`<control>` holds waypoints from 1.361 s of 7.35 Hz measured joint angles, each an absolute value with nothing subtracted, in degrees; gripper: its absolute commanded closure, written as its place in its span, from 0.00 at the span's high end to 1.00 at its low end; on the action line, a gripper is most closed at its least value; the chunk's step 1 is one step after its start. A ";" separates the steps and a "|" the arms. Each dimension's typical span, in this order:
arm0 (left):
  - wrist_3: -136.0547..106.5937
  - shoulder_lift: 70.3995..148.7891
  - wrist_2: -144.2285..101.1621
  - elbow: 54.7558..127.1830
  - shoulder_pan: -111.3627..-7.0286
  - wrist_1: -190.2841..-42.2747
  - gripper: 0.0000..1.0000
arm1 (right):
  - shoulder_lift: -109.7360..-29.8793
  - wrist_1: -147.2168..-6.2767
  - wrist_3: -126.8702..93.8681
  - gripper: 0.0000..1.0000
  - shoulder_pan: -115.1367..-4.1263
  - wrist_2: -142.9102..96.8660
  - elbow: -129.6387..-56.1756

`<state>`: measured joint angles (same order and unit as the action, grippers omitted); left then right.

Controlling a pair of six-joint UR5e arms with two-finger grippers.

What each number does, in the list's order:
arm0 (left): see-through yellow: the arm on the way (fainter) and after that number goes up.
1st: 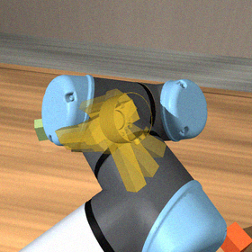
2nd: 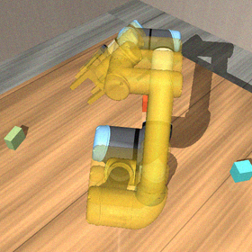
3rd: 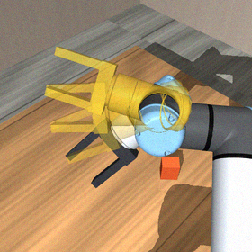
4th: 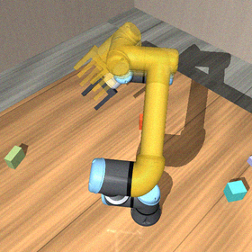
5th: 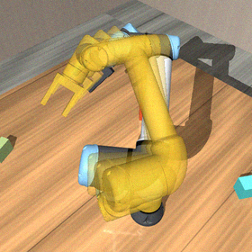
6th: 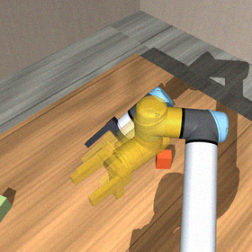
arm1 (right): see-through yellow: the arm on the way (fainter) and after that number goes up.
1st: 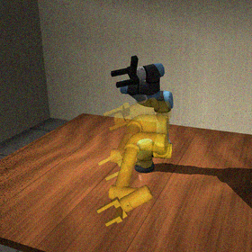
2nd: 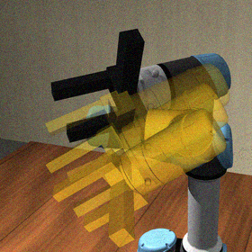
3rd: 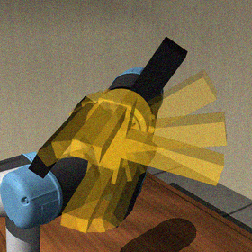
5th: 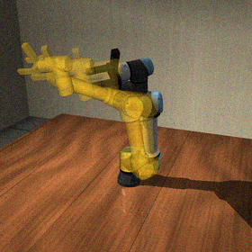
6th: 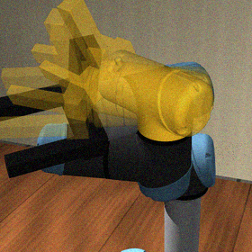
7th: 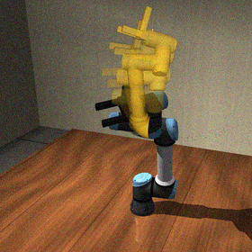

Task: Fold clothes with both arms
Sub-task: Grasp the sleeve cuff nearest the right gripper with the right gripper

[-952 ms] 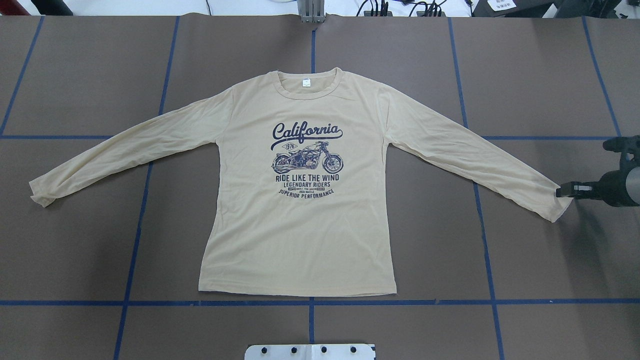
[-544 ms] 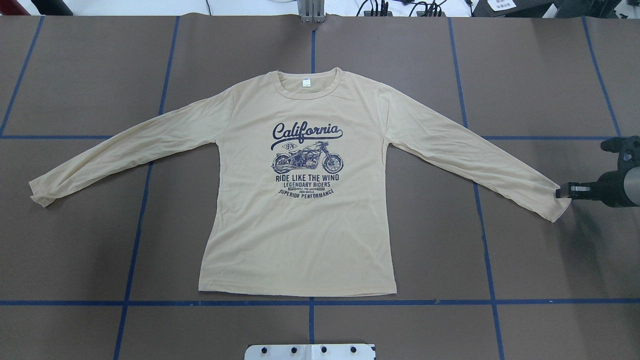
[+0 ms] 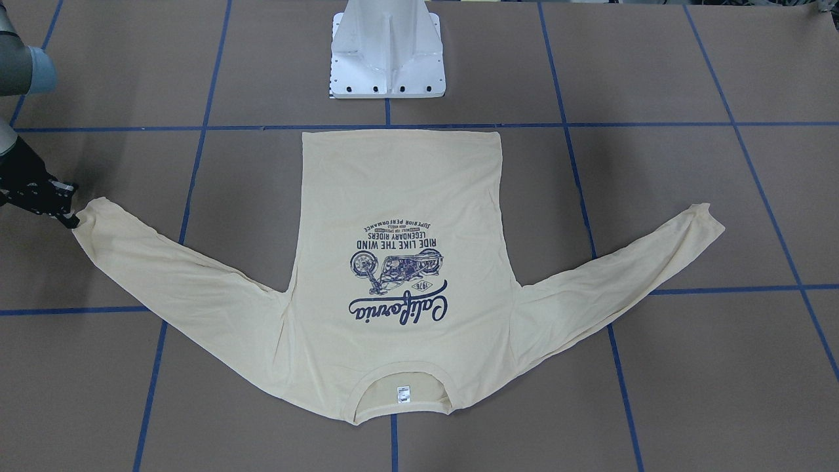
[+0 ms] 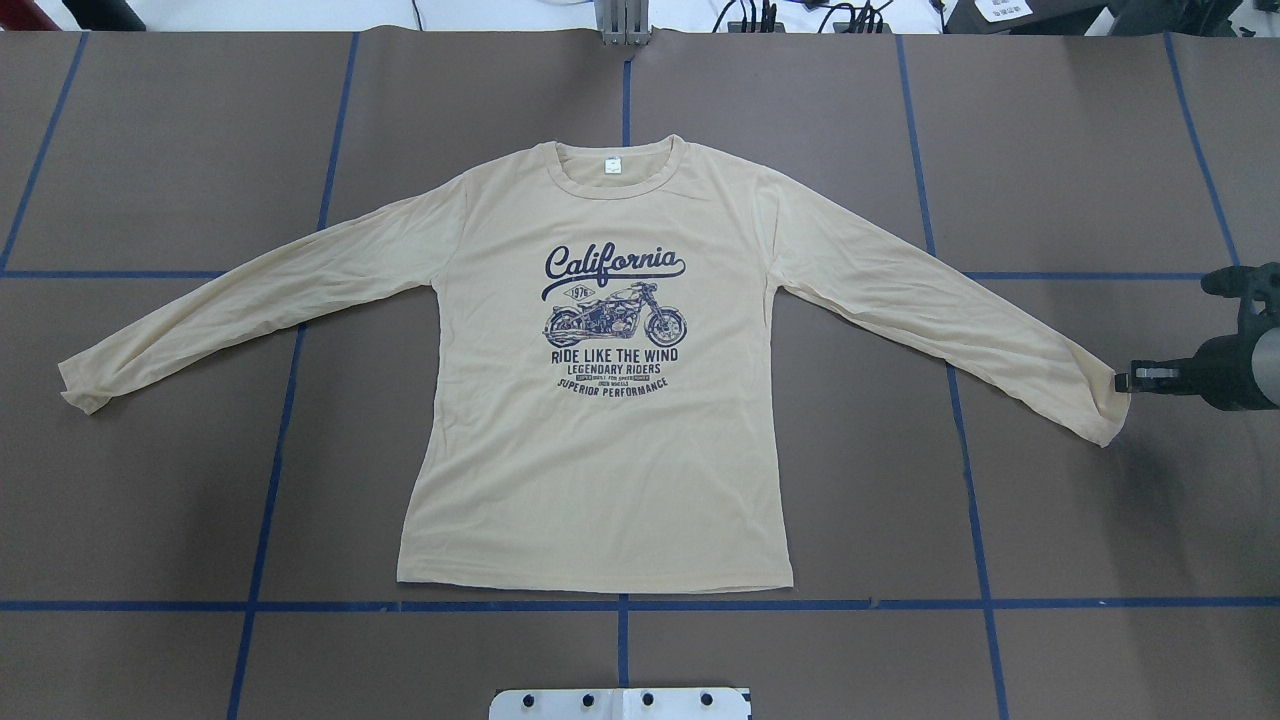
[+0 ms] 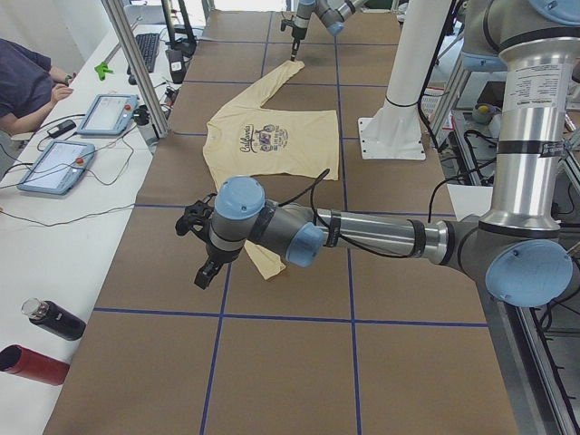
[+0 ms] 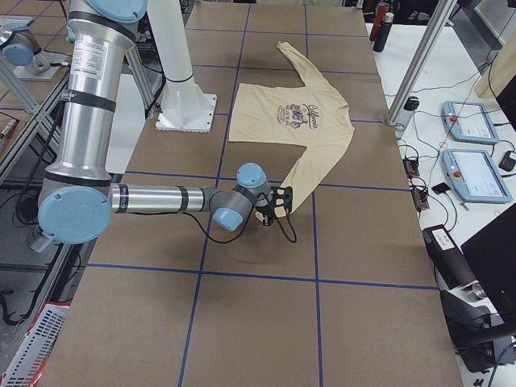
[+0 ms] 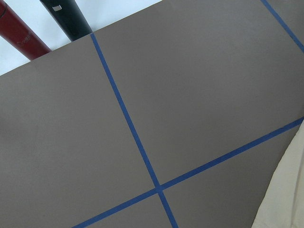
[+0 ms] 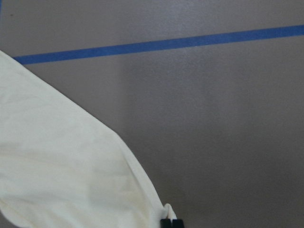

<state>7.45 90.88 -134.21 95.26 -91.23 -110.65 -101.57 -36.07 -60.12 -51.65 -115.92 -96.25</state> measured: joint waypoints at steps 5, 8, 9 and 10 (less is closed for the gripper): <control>7.25 90.88 -135.27 95.33 -91.21 -110.63 1.00 | -92.48 -49.15 -60.22 0.00 -55.88 -116.68 -107.54; 7.13 90.88 -136.10 95.22 -91.23 -110.65 1.00 | -73.73 -64.97 -62.65 0.00 -52.55 -114.03 -107.49; 7.10 90.88 -136.13 95.18 -91.23 -110.64 1.00 | -68.41 -69.23 -63.20 0.00 -50.15 -111.08 -106.81; 7.06 90.88 -136.14 95.15 -91.23 -110.60 1.00 | -62.72 -72.53 -63.57 0.00 -47.91 -107.90 -104.81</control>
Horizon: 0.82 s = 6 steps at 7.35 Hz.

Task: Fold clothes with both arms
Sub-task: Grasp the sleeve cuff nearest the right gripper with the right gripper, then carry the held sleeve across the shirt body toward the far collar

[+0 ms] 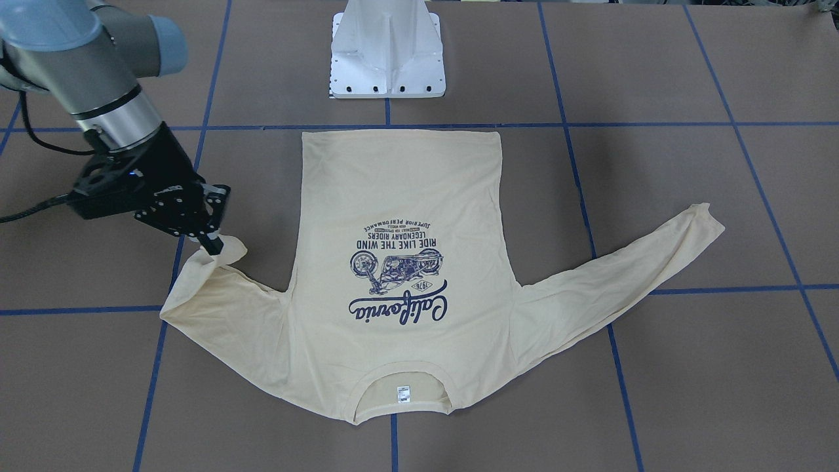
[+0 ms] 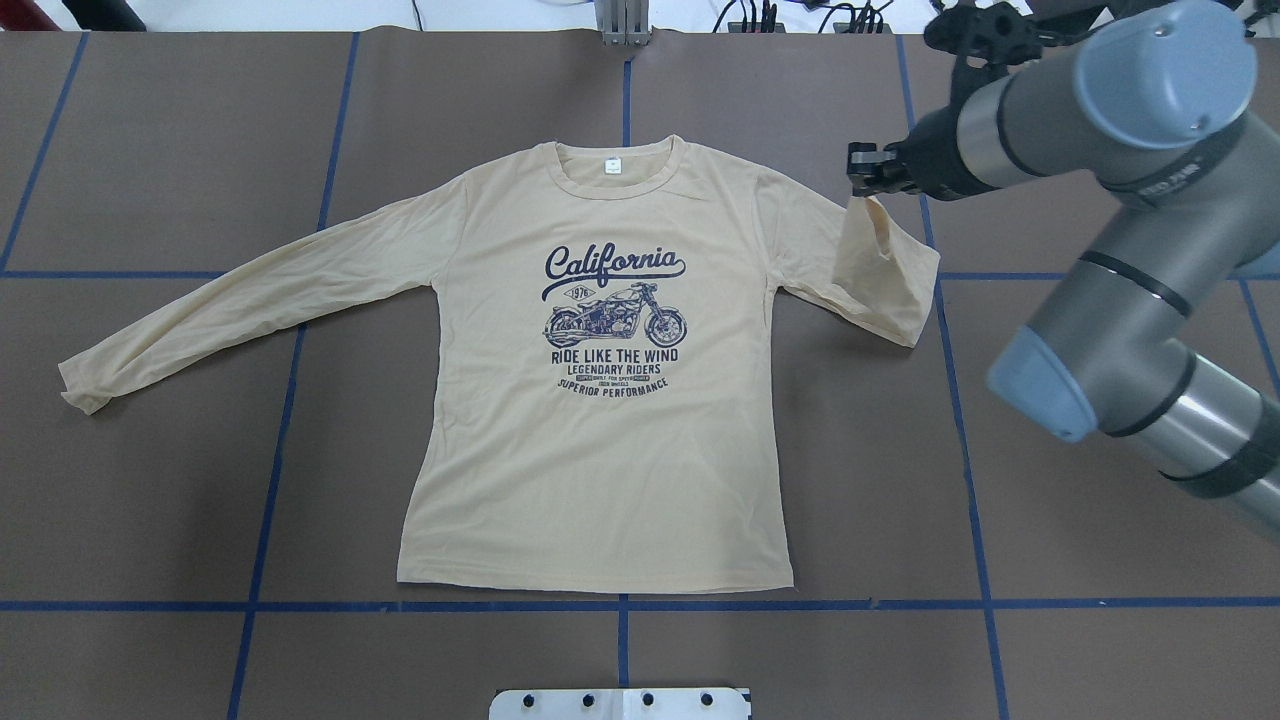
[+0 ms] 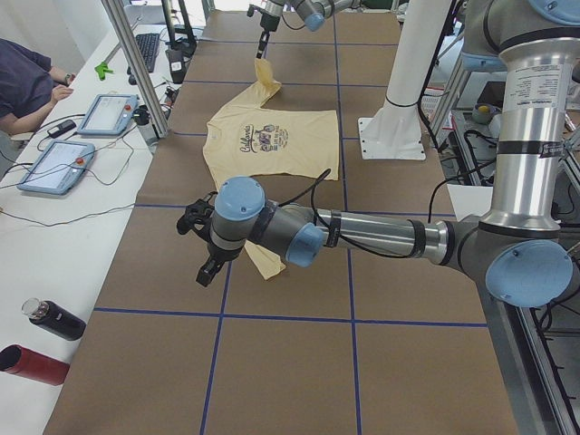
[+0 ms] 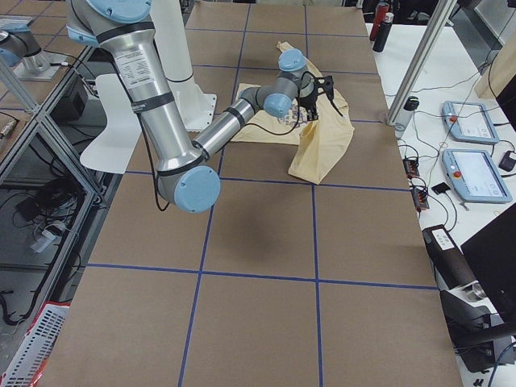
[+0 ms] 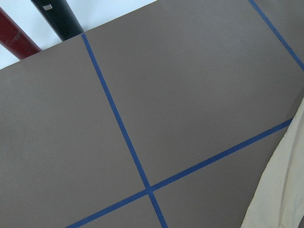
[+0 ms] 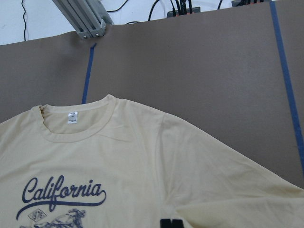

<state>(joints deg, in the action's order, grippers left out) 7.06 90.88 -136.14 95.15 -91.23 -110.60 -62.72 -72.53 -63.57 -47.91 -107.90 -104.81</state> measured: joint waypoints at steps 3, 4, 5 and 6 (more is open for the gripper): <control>7.07 90.88 -136.14 95.18 -91.23 -110.57 1.00 | -45.50 -75.92 -66.32 0.00 -42.28 -100.41 -91.60; 7.10 90.88 -136.14 95.18 -91.23 -110.57 1.00 | -40.17 -76.05 -68.29 0.00 -40.37 -98.09 -86.63; 7.11 90.86 -136.14 95.19 -91.23 -110.55 1.00 | -33.98 -75.97 -70.56 0.00 -38.02 -94.88 -80.26; 7.12 90.82 -136.14 95.17 -91.23 -110.51 1.00 | -27.87 -75.78 -72.06 0.00 -35.99 -91.68 -73.54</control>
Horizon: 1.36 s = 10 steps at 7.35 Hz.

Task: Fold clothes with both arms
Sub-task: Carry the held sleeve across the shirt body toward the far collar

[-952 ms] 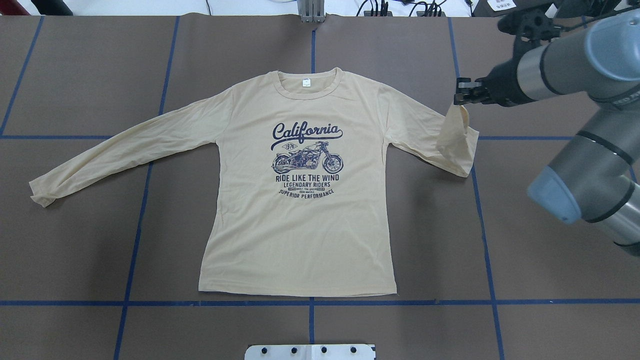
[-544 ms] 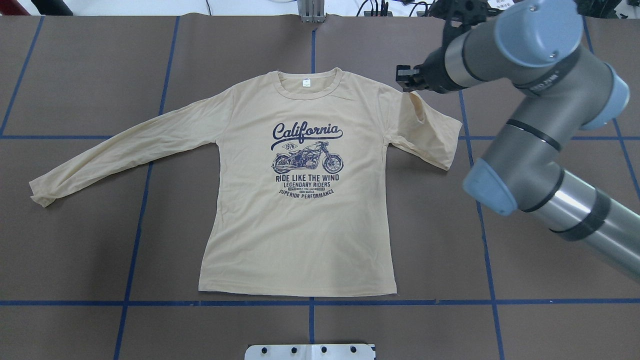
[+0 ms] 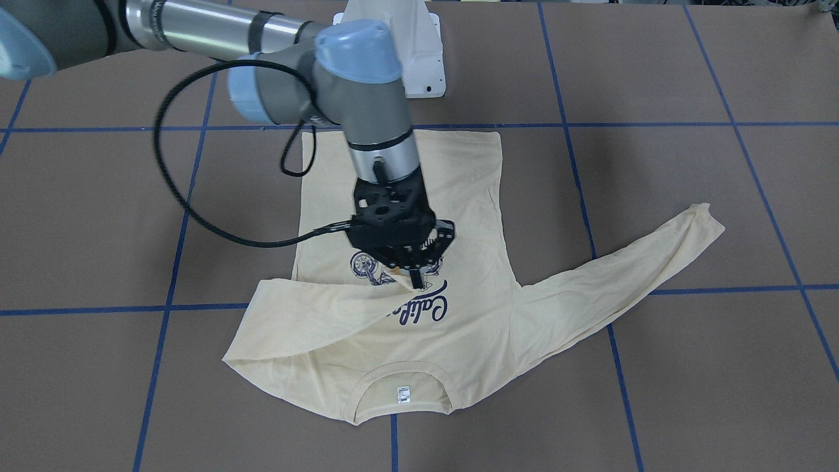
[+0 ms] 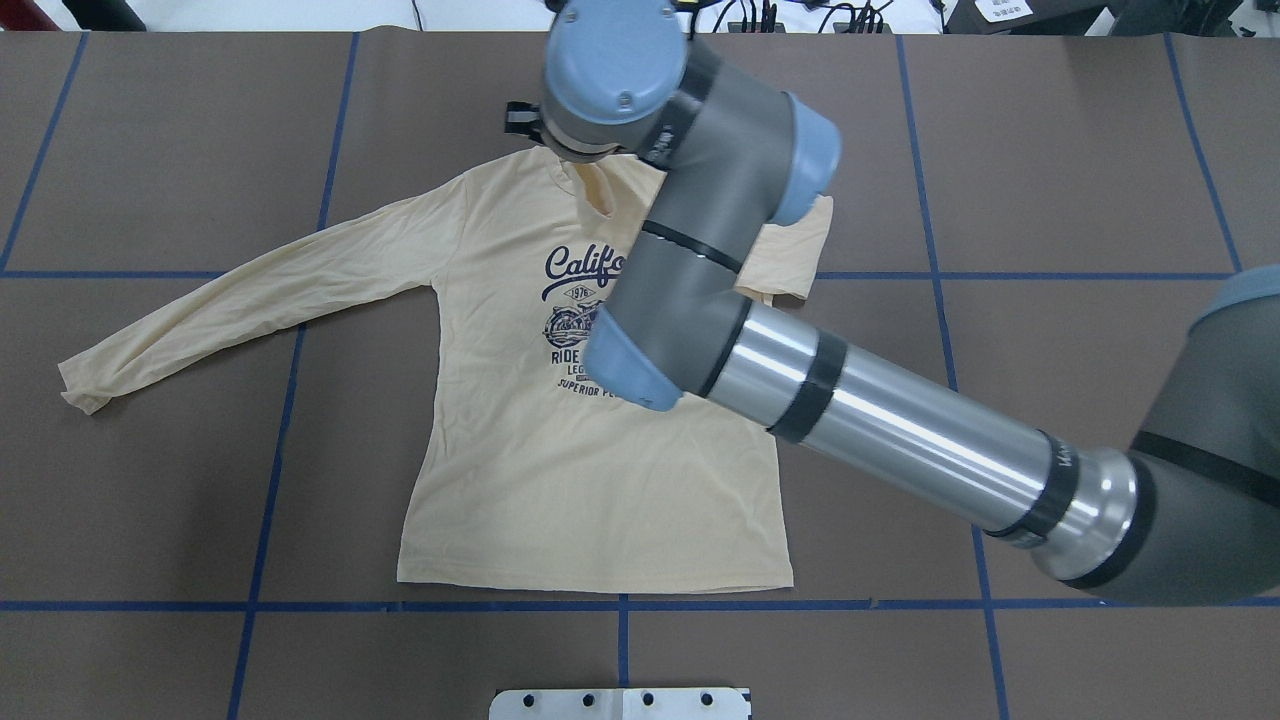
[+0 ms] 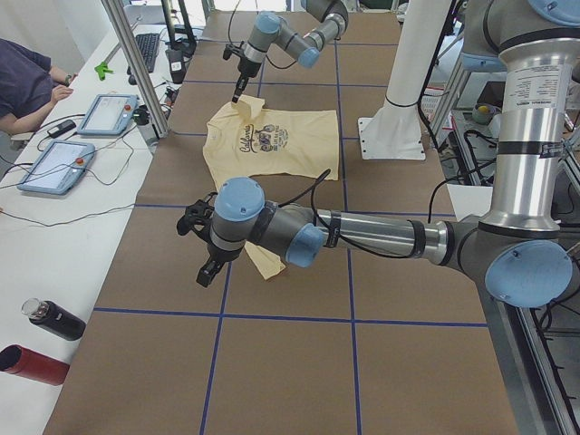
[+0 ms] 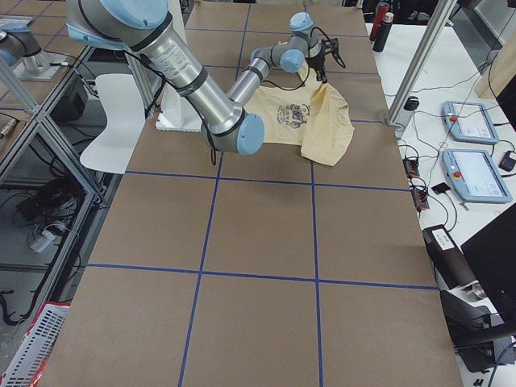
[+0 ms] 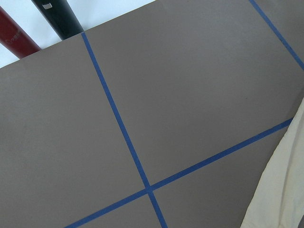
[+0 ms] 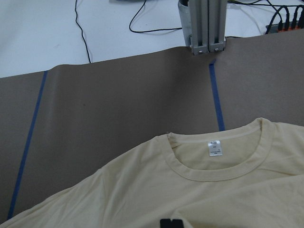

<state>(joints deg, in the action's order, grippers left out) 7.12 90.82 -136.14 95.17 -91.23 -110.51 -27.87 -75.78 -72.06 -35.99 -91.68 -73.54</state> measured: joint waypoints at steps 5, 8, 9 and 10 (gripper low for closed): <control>7.20 90.80 -136.16 94.79 -91.23 -110.56 1.00 | -13.06 -75.43 -73.82 0.00 -31.14 -86.07 -55.12; 7.21 90.79 -136.23 94.89 -91.23 -110.59 1.00 | -10.97 -73.51 -75.44 0.91 -29.40 -84.76 -50.21; 7.21 90.79 -136.23 94.90 -91.23 -110.65 1.00 | -10.27 -73.20 -75.73 0.96 -29.20 -84.68 -49.10; 7.21 90.79 -136.23 94.92 -91.23 -110.67 1.00 | -9.64 -73.09 -75.91 0.97 -29.16 -84.65 -48.37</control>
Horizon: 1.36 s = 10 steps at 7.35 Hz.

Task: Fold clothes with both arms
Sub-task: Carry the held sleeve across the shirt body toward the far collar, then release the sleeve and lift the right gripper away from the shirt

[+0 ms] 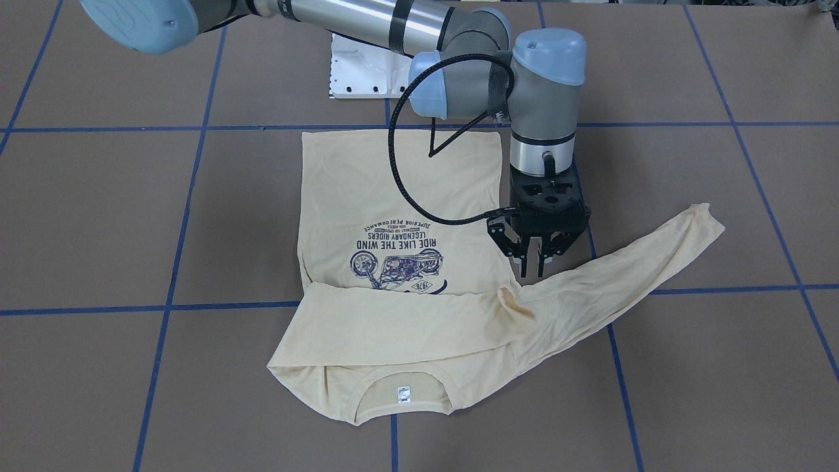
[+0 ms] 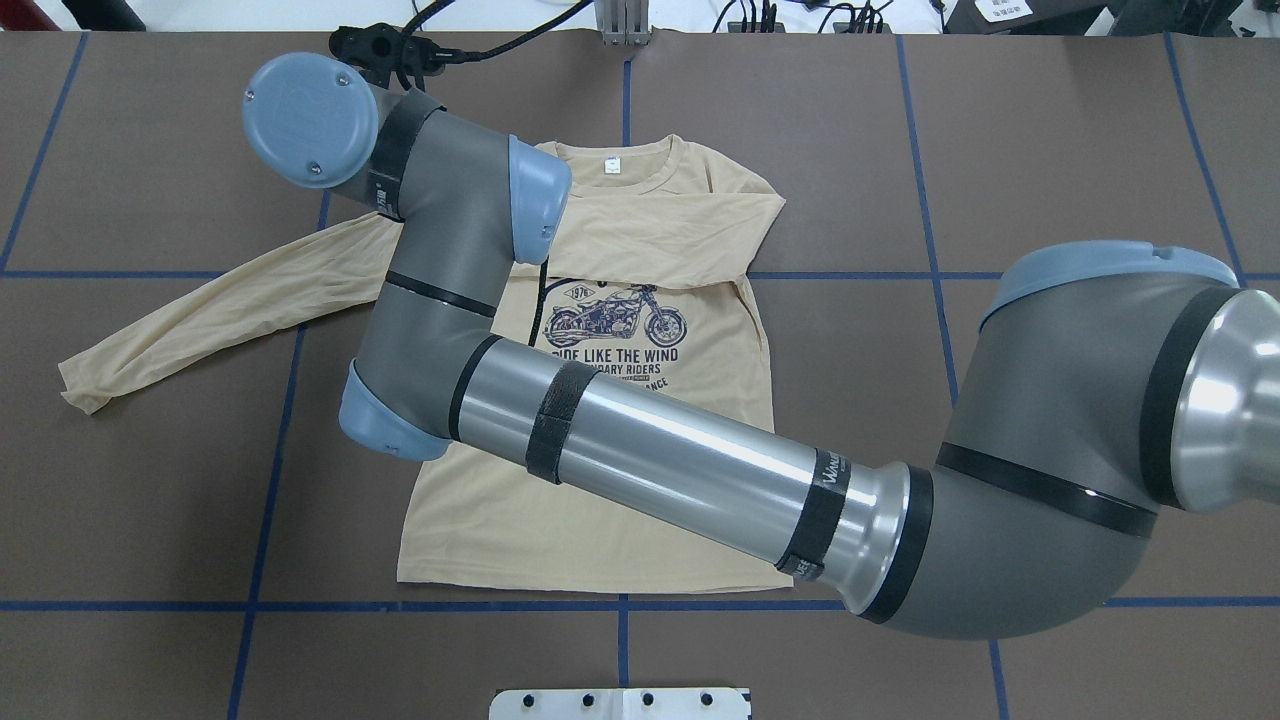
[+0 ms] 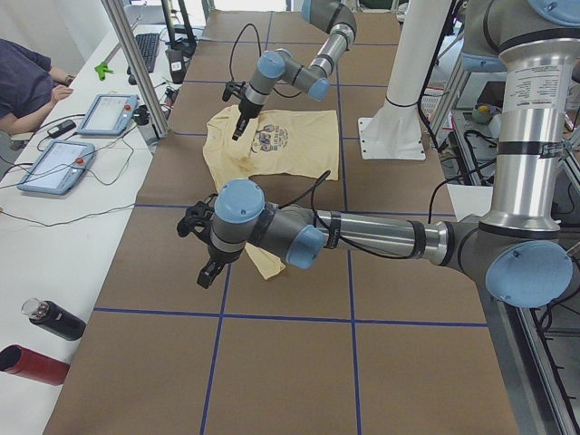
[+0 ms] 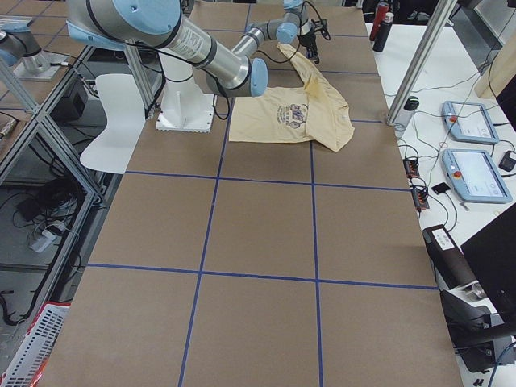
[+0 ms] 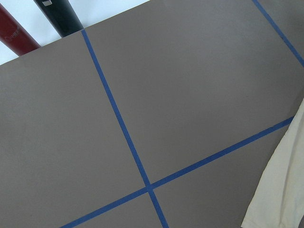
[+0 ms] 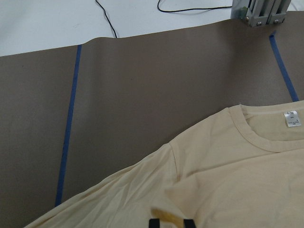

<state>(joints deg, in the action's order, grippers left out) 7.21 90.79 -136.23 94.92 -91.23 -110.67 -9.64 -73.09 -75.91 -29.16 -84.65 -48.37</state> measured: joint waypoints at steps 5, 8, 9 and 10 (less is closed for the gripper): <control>7.15 91.01 -137.39 94.95 -90.68 -113.14 1.00 | -10.48 -77.11 -76.31 0.99 -31.93 -90.68 -50.89; 1.12 91.09 -137.37 95.12 -82.53 -119.22 1.00 | -24.98 -87.81 -73.20 0.99 -36.34 -99.15 -71.50; -4.27 90.79 -136.38 95.12 -80.49 -122.36 1.00 | -31.60 -90.42 -69.39 0.99 -37.97 -100.79 -79.43; -10.18 89.76 -134.06 95.11 -78.57 -126.47 1.00 | -39.11 -91.51 -64.37 1.00 -40.29 -103.07 -87.01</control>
